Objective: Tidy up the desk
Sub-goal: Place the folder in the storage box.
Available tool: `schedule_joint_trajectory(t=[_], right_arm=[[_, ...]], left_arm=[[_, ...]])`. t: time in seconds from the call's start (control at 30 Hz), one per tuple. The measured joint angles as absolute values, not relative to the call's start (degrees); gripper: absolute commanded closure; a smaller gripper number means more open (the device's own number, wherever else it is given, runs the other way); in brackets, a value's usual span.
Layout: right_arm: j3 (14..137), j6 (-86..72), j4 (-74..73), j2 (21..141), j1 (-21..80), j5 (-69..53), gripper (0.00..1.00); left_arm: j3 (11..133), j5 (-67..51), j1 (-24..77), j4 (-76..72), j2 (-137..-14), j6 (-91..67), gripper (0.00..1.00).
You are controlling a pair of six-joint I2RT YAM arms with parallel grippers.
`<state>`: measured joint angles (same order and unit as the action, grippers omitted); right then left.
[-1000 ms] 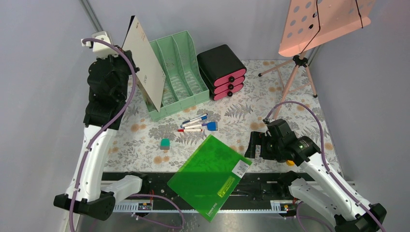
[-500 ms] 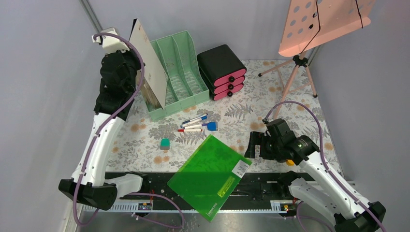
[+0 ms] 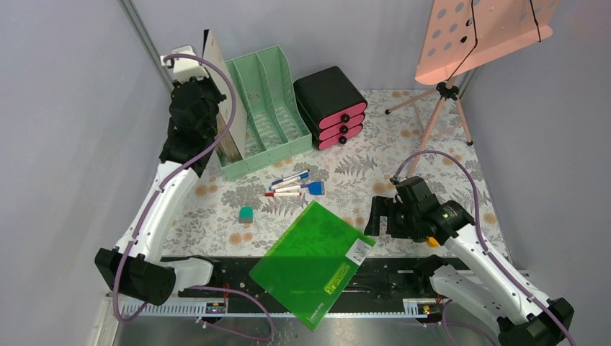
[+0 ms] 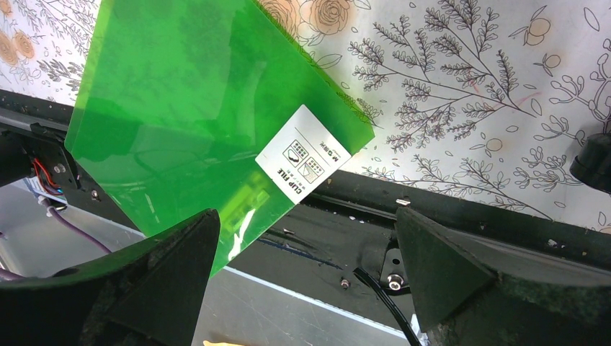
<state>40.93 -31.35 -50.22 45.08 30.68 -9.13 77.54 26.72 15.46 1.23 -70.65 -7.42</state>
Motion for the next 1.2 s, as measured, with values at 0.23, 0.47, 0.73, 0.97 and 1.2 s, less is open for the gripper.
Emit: schedule_joint_trajectory(t=[0.23, 0.47, 0.73, 0.97, 1.2], right_arm=[[40.93, -31.33, -50.22, 45.78, 30.68, -9.17, 0.01], [40.93, -31.31, -50.19, 46.19, 30.68, -9.17, 0.0], [40.93, -31.31, -50.19, 47.0, 30.68, -9.17, 0.01], [40.93, -31.27, -49.84, 48.07, 30.68, -9.23, 0.01], [40.93, -31.14, -49.8, 48.64, 30.68, -9.72, 0.01]], left_arm=[[73.34, 29.78, 18.68, -8.03, -72.42, -0.71, 1.0], [72.88, 33.82, 19.84, -16.69, -77.17, 4.56, 1.0], [72.03, 35.4, 19.99, -21.1, -80.49, 4.71, 1.0], [69.87, 34.79, 20.16, -26.26, -81.69, 6.02, 1.0], [67.53, 33.95, 20.45, -34.33, -83.33, 9.08, 1.0]])
